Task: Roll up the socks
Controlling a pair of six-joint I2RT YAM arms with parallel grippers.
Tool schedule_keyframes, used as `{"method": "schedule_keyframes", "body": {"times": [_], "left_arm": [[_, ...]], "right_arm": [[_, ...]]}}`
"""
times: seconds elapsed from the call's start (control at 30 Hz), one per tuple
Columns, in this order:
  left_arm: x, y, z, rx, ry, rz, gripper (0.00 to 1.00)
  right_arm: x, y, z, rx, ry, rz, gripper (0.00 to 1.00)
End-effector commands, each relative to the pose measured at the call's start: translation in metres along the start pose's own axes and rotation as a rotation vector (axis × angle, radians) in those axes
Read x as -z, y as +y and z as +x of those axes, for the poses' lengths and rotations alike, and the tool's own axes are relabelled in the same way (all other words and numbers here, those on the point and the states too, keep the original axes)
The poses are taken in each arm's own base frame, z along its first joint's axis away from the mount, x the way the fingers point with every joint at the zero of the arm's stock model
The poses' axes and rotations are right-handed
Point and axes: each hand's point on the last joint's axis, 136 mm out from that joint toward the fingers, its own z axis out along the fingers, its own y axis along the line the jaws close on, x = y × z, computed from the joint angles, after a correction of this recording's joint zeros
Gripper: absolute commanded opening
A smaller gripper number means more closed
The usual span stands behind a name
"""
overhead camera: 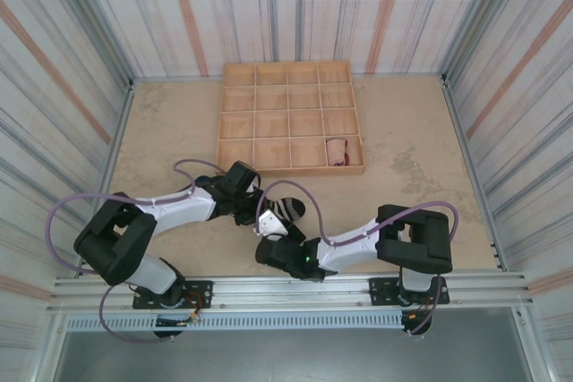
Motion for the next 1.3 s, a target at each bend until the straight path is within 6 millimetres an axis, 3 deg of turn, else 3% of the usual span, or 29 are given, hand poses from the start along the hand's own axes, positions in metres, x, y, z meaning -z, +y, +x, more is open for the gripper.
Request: {"method": "schedule_keyframes", "body": {"times": [0.0,0.1,0.2,0.43,0.57,0.87,1.27], "left_arm": [[-0.007,0.031,0.021,0.019,0.078,-0.105,0.17],[-0.004,0.031,0.021,0.014,0.066,-0.096,0.22],[0.0,0.03,0.019,0.015,0.043,-0.082,0.43],[0.019,0.02,0.007,-0.013,-0.062,-0.033,0.73],[0.029,0.012,0.001,-0.022,-0.124,0.048,0.79],[0.044,0.003,-0.005,-0.056,-0.211,0.149,0.82],[0.024,-0.003,-0.019,-0.089,-0.213,0.14,0.73]], "right_arm": [[-0.006,-0.008,0.015,0.012,0.022,0.058,0.37],[-0.01,-0.008,0.023,-0.007,0.047,0.054,0.16],[-0.013,-0.009,0.033,-0.029,0.066,0.039,0.0],[-0.017,-0.012,0.057,-0.112,0.133,-0.027,0.0],[-0.02,-0.019,0.069,-0.213,0.171,-0.093,0.0],[-0.024,-0.019,0.081,-0.48,0.242,-0.328,0.0],[-0.03,-0.058,0.084,-0.957,0.328,-0.497,0.0]]}}
